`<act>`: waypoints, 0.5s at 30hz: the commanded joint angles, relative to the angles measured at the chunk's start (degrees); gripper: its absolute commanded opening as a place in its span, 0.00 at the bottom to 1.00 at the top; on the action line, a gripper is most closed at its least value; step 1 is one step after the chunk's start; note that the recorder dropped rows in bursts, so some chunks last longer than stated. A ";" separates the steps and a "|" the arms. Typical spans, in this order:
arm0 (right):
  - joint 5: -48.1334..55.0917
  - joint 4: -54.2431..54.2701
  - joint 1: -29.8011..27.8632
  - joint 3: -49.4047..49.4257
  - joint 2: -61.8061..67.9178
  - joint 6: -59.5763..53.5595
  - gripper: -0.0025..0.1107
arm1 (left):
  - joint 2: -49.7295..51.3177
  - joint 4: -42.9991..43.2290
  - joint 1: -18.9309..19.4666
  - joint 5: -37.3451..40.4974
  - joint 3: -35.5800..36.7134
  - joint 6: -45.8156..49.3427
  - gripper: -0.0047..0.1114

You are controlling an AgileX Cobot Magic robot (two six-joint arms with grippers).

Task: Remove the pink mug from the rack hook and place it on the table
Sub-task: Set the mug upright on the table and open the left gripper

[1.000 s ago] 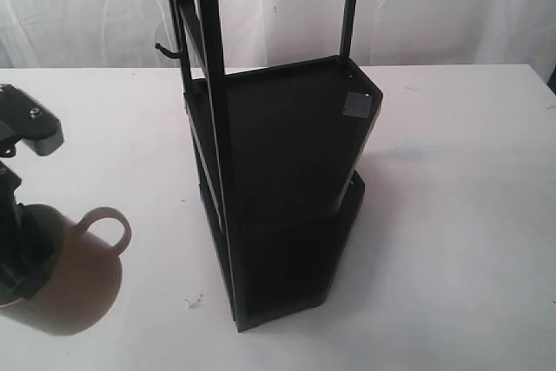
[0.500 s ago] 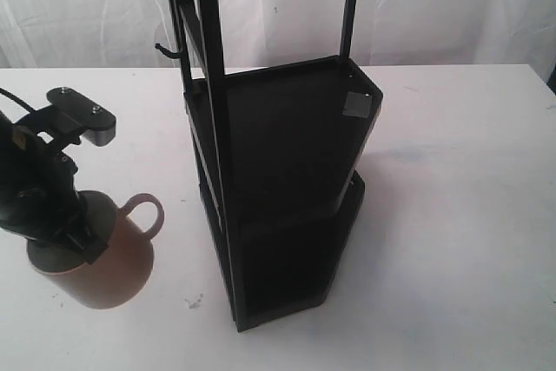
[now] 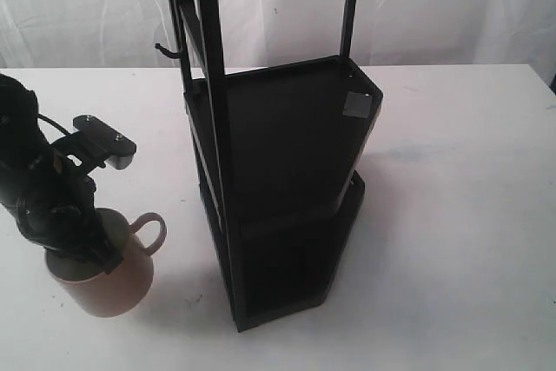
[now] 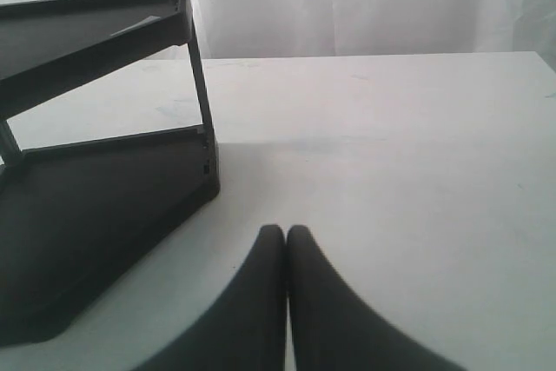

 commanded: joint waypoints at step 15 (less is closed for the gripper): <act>-0.33 0.00 -0.52 0.31 -0.35 -0.27 0.02 | 4.47 -0.21 0.21 -3.49 -0.21 -2.07 0.05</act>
